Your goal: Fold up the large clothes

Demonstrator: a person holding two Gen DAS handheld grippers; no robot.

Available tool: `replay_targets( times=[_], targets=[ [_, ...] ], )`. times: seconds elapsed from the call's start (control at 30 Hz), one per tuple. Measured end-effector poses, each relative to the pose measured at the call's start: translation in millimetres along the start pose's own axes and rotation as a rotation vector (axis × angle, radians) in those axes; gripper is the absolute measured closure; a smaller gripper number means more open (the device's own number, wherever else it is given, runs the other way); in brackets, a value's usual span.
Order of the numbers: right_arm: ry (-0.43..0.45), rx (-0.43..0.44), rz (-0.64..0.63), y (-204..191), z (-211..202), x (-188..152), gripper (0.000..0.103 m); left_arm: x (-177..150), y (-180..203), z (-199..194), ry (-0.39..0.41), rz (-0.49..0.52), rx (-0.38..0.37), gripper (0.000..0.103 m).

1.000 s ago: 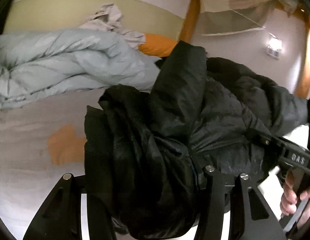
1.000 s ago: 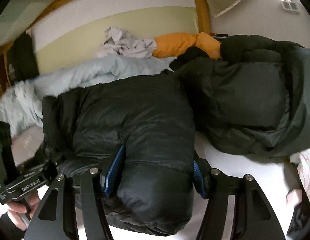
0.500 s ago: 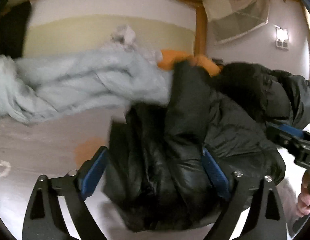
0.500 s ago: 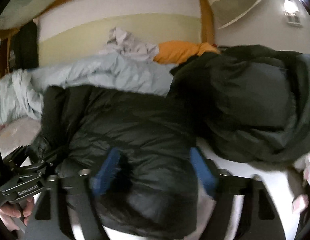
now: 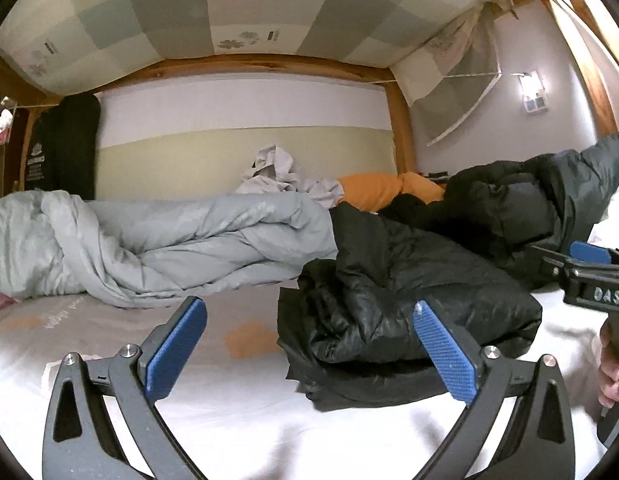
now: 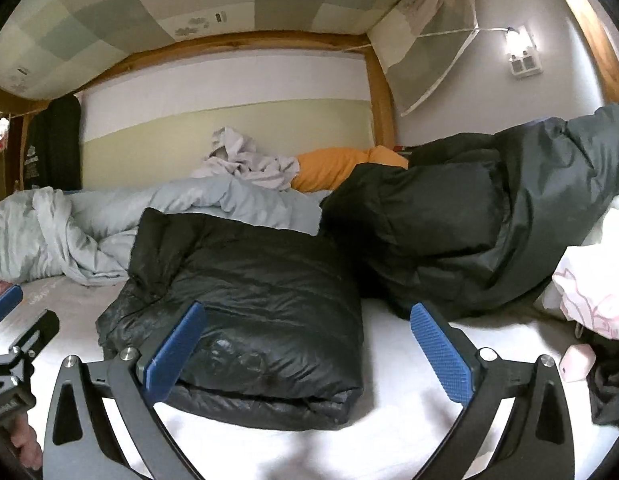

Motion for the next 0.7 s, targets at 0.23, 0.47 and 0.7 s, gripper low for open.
replay_targets(
  times=[0.23, 0.47, 0.7],
  targets=[
    [0.053, -0.024, -0.029, -4.3, -10.7, -6.4, 0.0, -1.2, -3.4, 0.1, 0.004, -0.012, 0.011, 0.0],
    [0.093, -0.05, -0.067, -12.2, -22.4, -3.5, 0.0, 1.1, -2.1, -10.1, 0.046, 0.004, 0.026, 0.0],
    [0.089, -0.064, -0.105, -18.8, -23.3, -3.6, 0.0, 4.0, -1.2, -15.3, 0.07, 0.009, 0.027, 0.0]
  ],
)
Point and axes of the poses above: each gripper's, at about its wrist camera, not at the fingertips, and z roughly the way its jaws point, y to its right, x to its top, the point moved 9 cm from there along z, roughly the way its jaws point, and after that the axes turned 11 degrees about x, right-handed, at the moved point
